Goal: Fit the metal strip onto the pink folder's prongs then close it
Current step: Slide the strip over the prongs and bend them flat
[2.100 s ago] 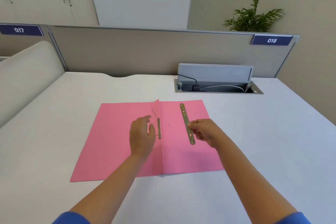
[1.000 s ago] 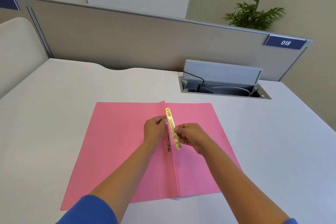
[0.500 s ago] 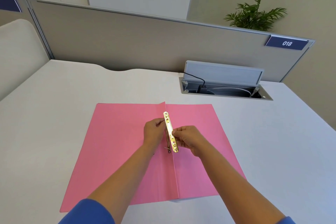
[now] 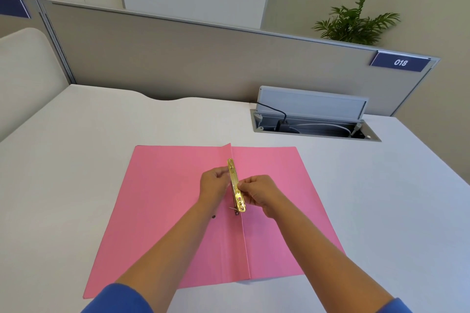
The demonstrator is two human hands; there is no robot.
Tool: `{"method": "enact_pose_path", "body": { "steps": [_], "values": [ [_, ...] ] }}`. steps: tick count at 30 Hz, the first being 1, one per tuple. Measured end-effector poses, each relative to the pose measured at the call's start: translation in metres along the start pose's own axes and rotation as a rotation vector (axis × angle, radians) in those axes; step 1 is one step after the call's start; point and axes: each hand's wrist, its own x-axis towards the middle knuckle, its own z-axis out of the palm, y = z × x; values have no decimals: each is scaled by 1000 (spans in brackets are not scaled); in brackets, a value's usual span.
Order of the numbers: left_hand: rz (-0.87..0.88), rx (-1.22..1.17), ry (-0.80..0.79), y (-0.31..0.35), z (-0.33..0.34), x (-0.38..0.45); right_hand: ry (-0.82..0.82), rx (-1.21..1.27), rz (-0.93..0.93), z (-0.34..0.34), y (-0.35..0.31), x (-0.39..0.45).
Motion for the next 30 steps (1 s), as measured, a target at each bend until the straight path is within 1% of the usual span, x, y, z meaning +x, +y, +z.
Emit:
{"method": "enact_pose_path", "body": {
  "steps": [3,5,7,9,11,17,18,20,22,23,26,28,30],
  "values": [
    [-60,-20,55,4,-1,-1,-1,3,-6,1,-1,2],
    [-156,-105,94,9,-2,-2,-1,3,-11,2,-1,3],
    [-270,-202,46,15,-4,-5,-2,-4,-15,2,-1,3],
    [-341,-205,-25,18,-5,-8,-7,-13,-22,2,0,3],
    [-353,-202,-44,20,-6,-10,-10,-15,-32,2,0,4],
    [-350,-264,-35,23,-9,-9,-36,-18,-65,-5,3,0],
    [-354,-266,-39,24,-10,-10,-46,-56,-66,-8,5,-1],
    [-358,-263,-43,25,-11,-10,-85,-223,-95,-14,12,-6],
    [-357,-251,-51,25,-12,-11,-157,-390,-156,-16,20,-11],
    [-354,-250,-53,26,-13,-11,-196,-426,-182,-15,24,-14],
    [-353,-251,-50,26,-14,-11,-264,-417,-212,-9,34,-17],
    [-354,-245,-51,25,-14,-12,-257,-392,-231,-6,38,-16],
    [-357,-250,-52,25,-15,-12,-210,-424,-280,-3,42,-15]
  ]
}}
